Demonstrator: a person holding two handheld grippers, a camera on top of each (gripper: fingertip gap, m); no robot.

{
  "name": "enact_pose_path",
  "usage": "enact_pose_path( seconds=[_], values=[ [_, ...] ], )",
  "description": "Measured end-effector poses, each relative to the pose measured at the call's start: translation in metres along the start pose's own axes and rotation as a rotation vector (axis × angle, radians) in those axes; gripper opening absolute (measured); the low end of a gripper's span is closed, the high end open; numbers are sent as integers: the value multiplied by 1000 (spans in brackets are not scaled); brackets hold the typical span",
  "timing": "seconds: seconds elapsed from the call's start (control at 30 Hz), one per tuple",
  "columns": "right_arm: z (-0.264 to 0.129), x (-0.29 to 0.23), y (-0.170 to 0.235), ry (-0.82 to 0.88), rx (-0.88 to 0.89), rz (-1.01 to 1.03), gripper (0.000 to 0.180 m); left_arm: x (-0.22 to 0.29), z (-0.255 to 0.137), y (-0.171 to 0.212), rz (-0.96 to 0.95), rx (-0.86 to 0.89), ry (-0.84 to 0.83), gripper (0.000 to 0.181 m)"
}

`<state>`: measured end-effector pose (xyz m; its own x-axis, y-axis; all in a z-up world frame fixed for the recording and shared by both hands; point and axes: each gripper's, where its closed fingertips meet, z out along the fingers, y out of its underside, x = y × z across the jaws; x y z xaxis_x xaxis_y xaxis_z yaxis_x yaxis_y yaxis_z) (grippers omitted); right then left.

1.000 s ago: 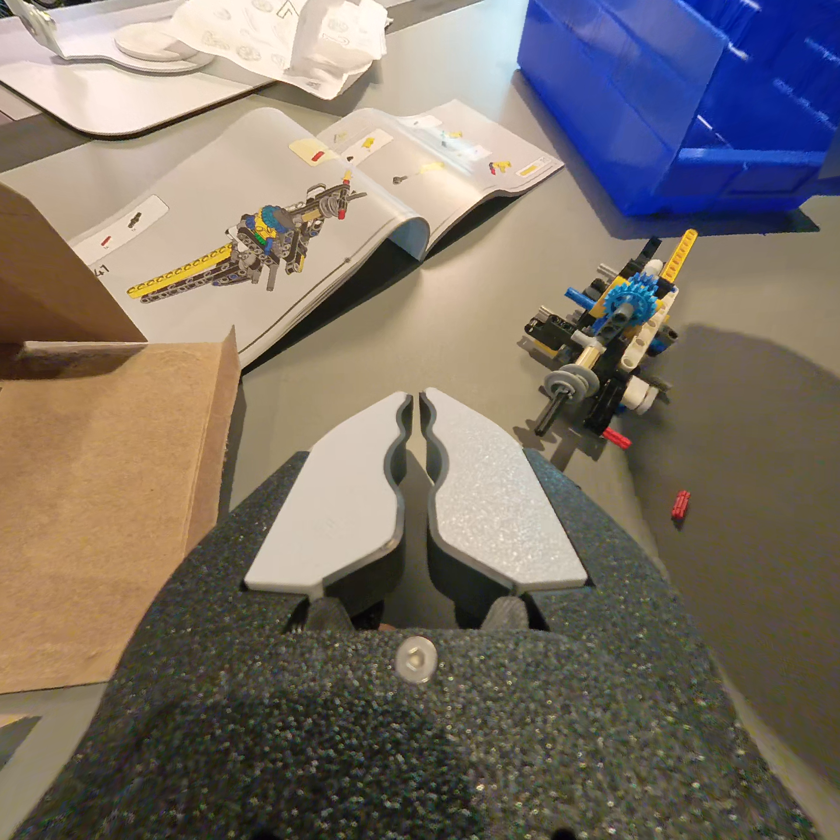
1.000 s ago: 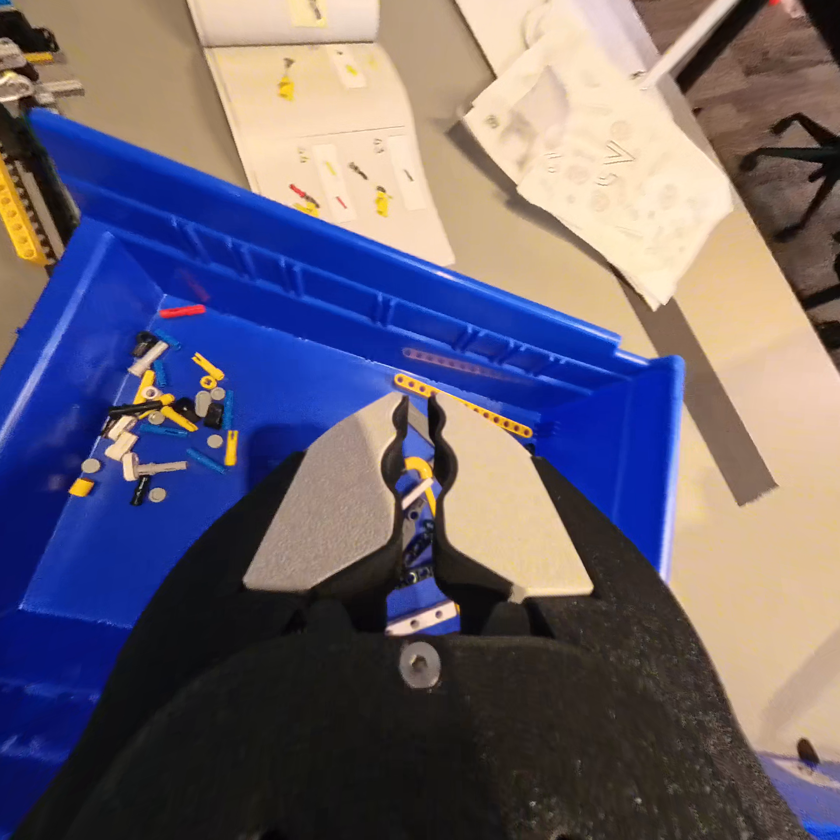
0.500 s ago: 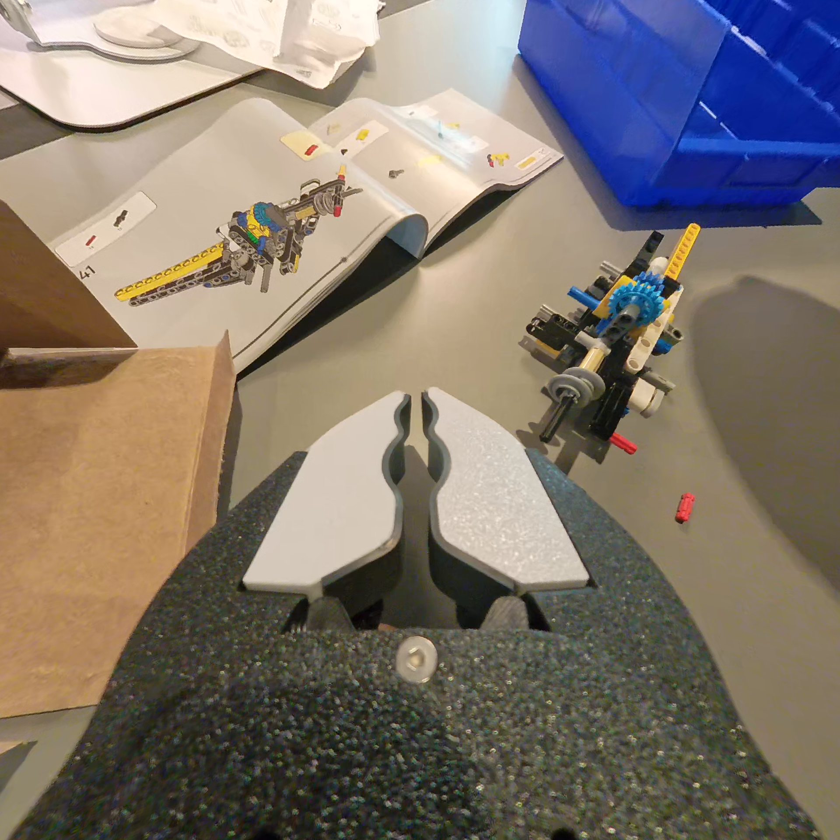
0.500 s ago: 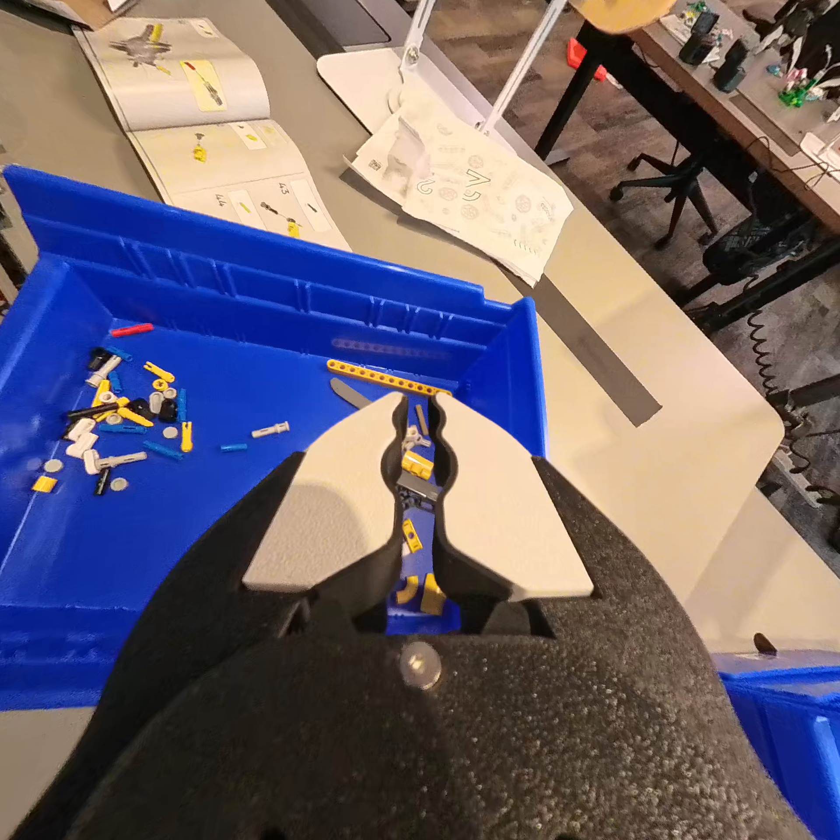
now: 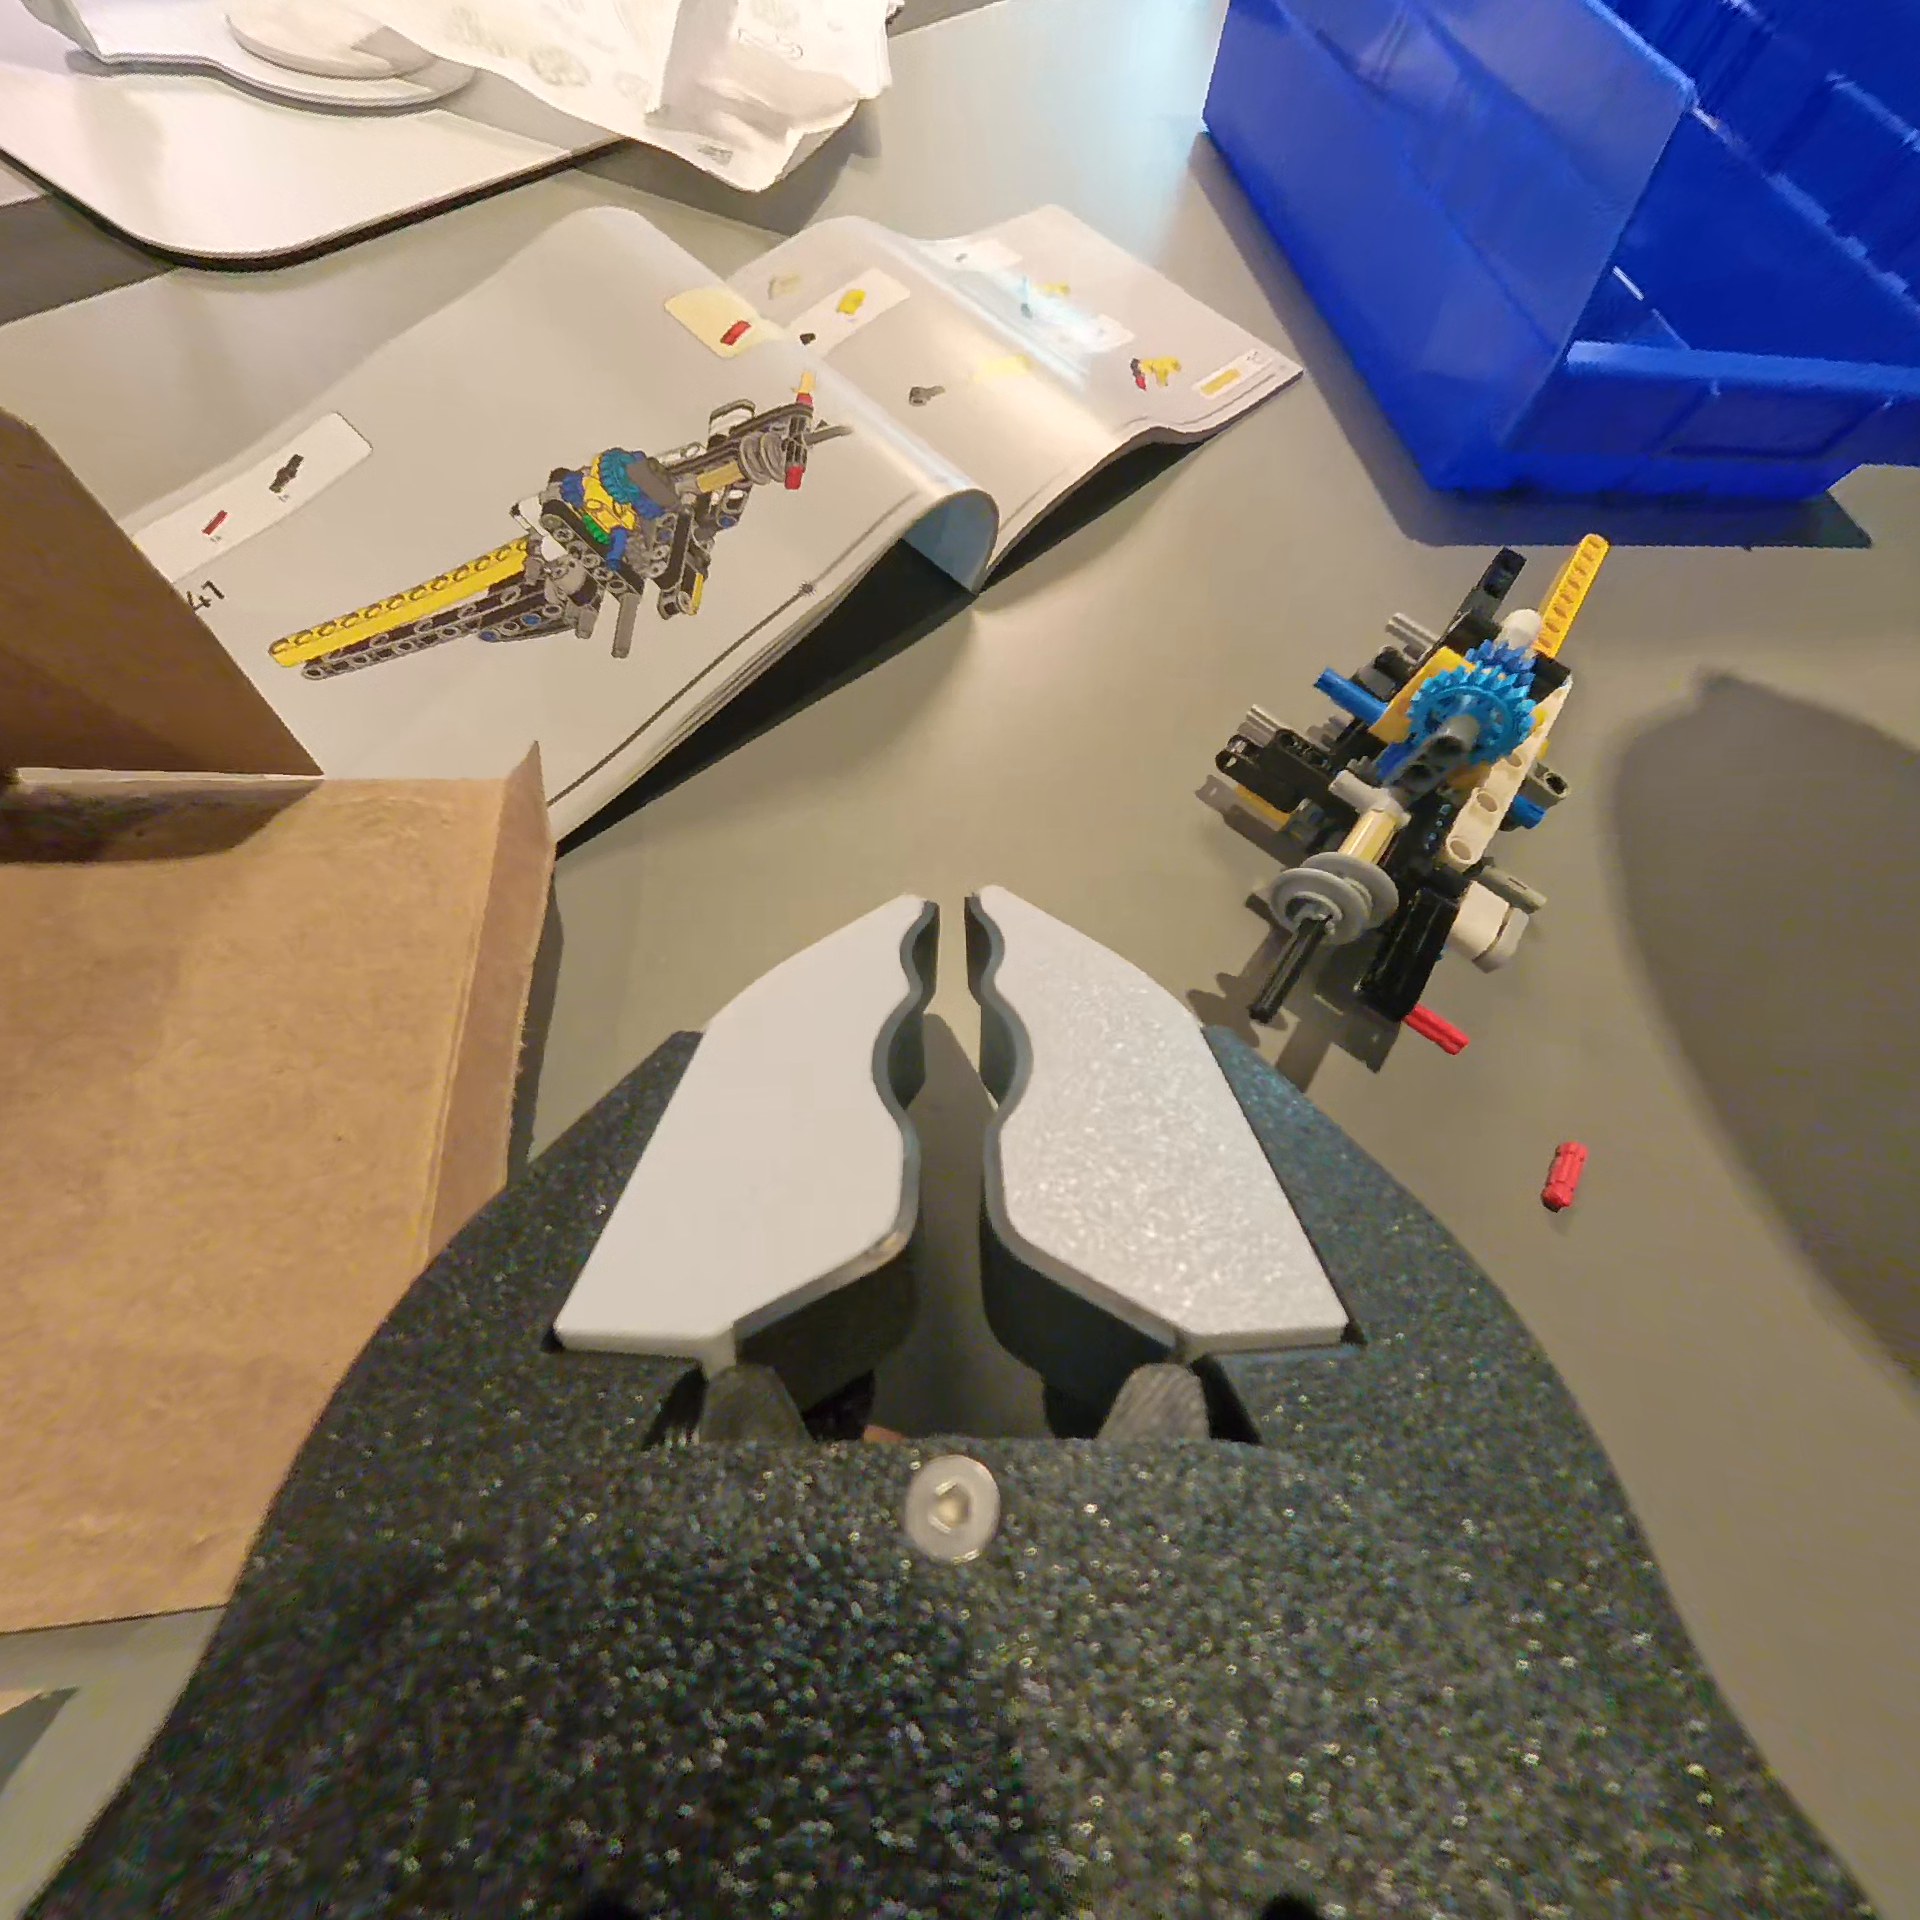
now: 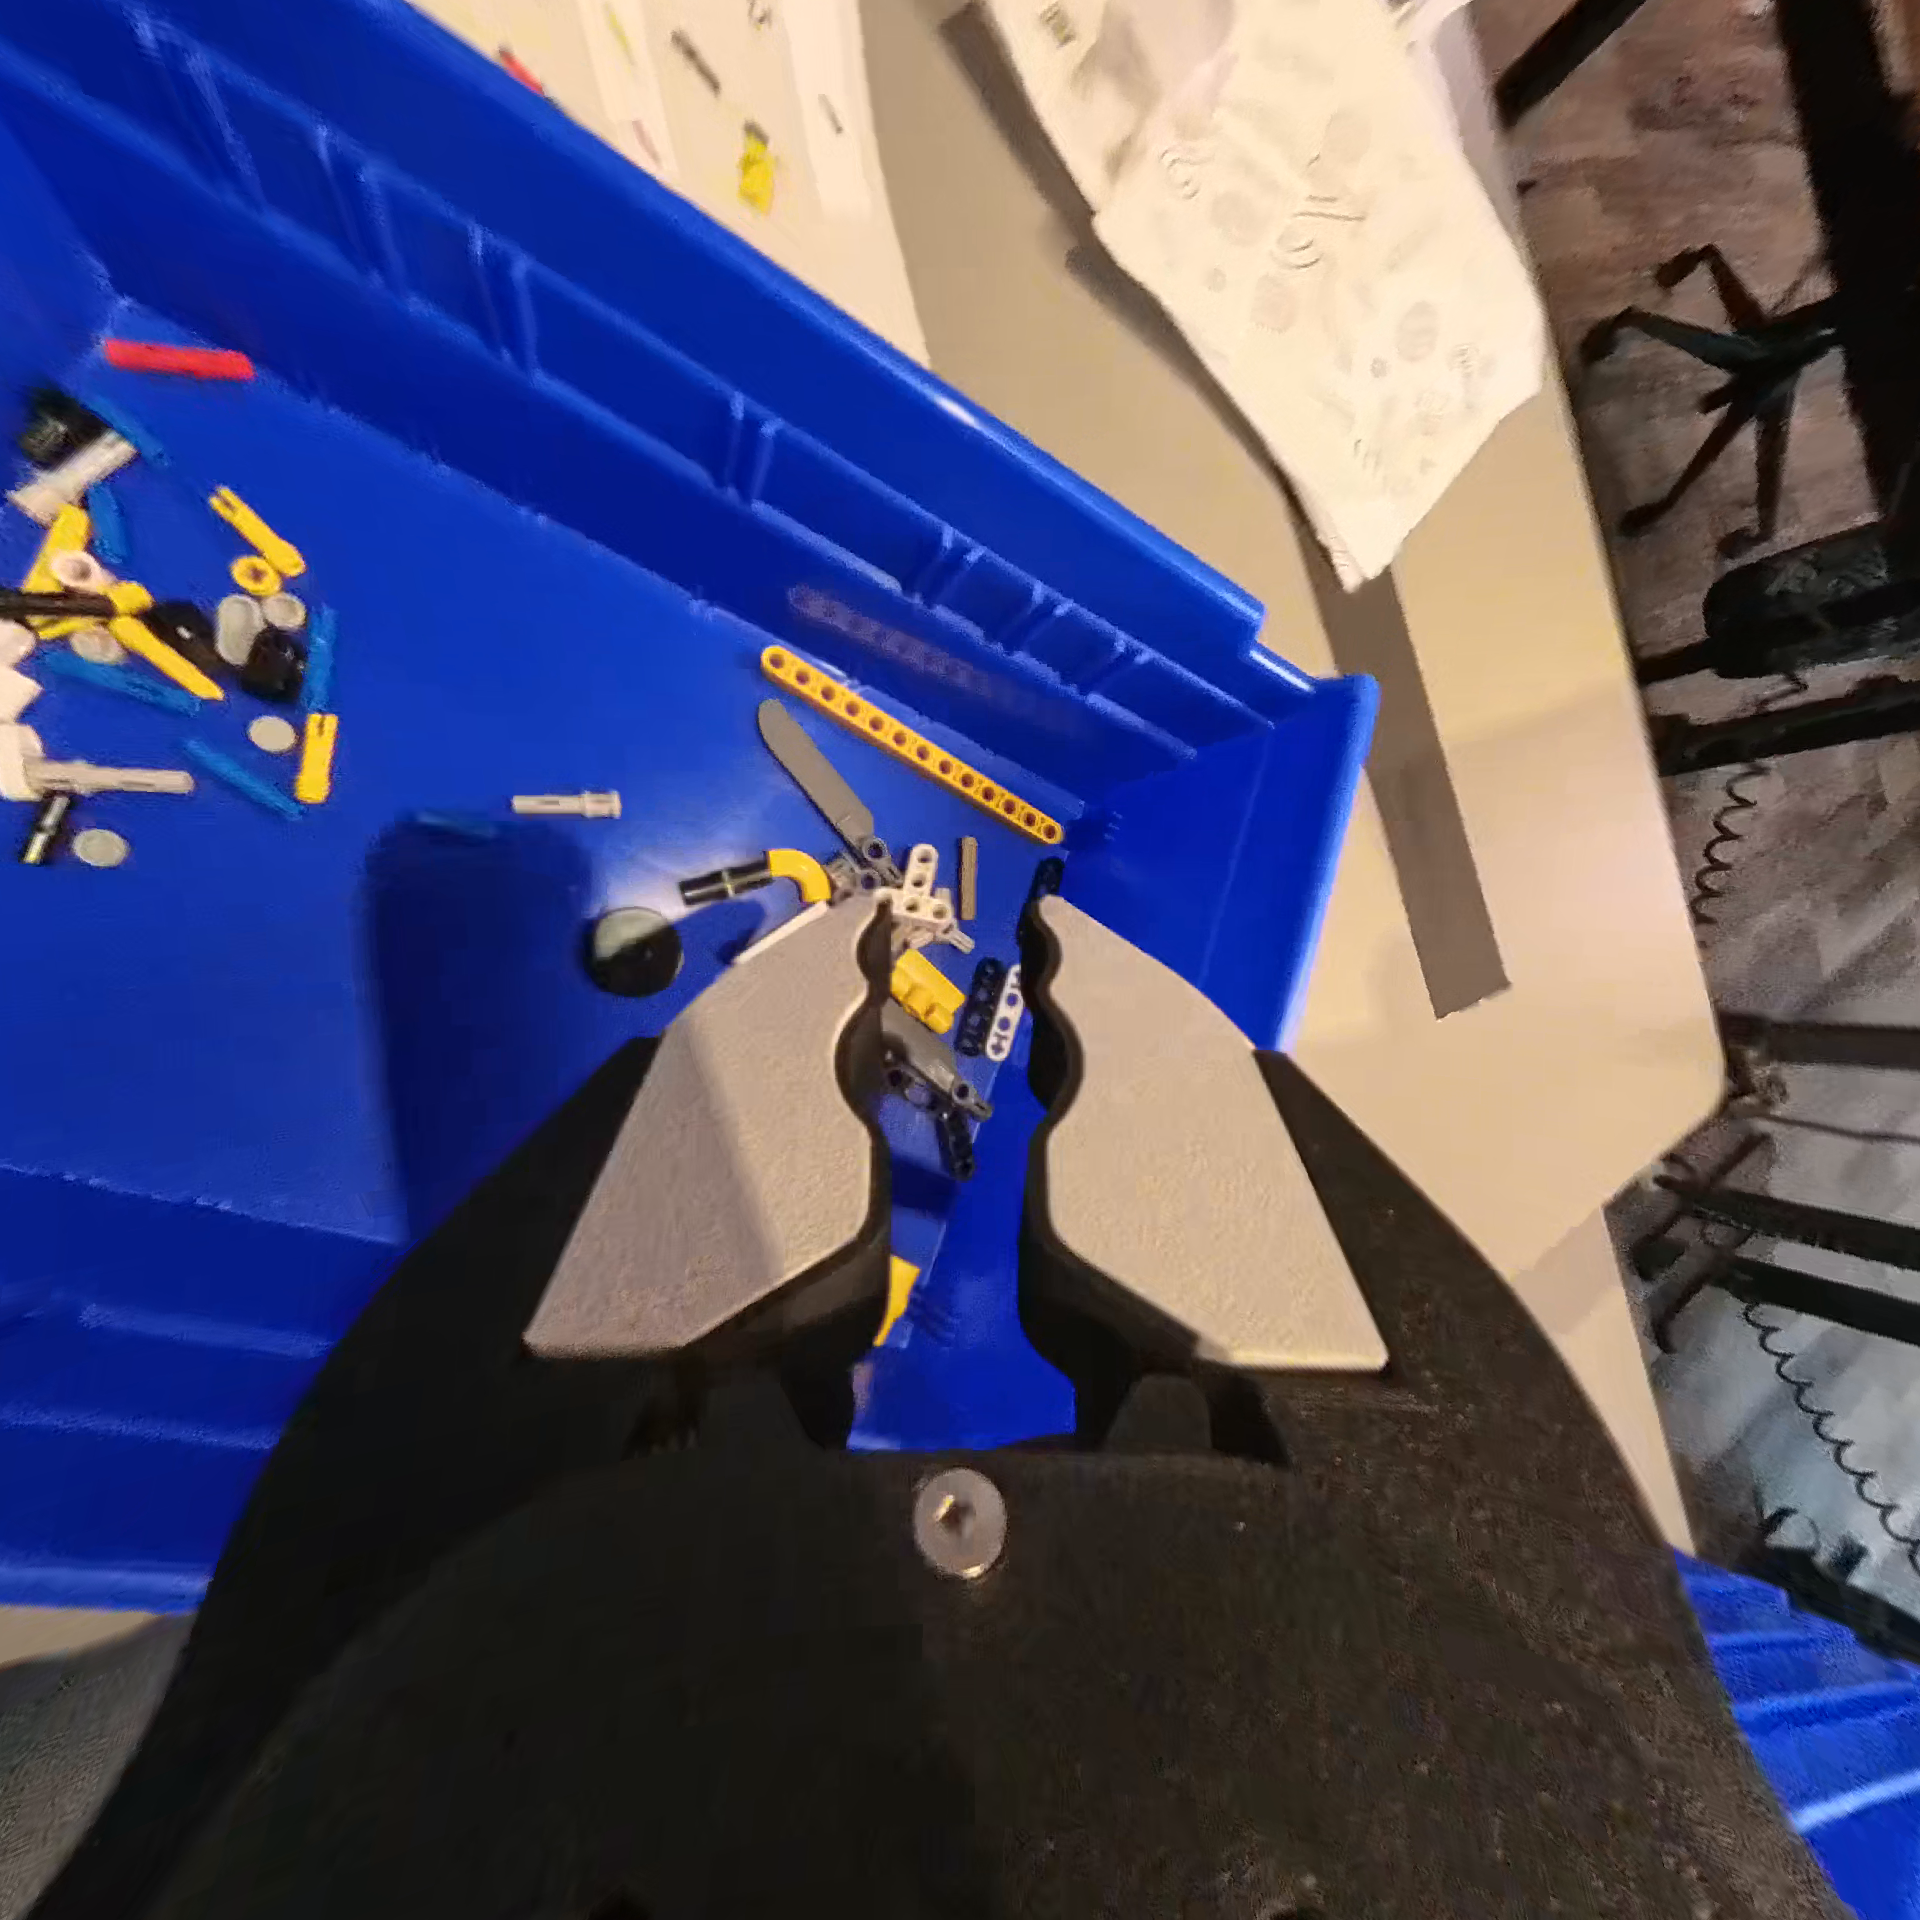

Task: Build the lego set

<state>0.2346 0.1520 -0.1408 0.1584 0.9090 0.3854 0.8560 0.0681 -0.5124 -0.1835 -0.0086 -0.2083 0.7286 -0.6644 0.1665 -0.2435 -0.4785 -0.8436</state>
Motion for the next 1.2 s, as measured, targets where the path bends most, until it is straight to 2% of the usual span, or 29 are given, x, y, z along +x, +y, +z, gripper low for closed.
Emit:
enact_pose_path(
  seconds=[0.07, 0.17, 0.27, 0.53, 0.83, 1.0, 1.2],
  values=[
    [13, -11, 1, -87, -81, -62, 24, 0, 0, 0, 2, 0, -2, 5],
    [36, -7, 9, -90, -245, -170, 24, 0, 0, 0, 2, -2, -6, 5],
    [57, -11, 15, -141, -310, -206, 24, -1, -1, -1, -2, 7, -11, 5],
    [69, -9, 45, -206, -485, -313, 24, 1, 0, 1, 20, -5, -10, 5],
    [81, -10, 53, -221, -519, -375, 24, 1, 0, 0, 34, -1, -17, 5],
    [82, -9, 51, -206, -504, -382, 12, 2, 0, 0, 37, 0, -19, 5],
    [75, -9, 48, -211, -467, -326, 10, 2, 0, 0, 41, 2, -18, 5]
  ],
)
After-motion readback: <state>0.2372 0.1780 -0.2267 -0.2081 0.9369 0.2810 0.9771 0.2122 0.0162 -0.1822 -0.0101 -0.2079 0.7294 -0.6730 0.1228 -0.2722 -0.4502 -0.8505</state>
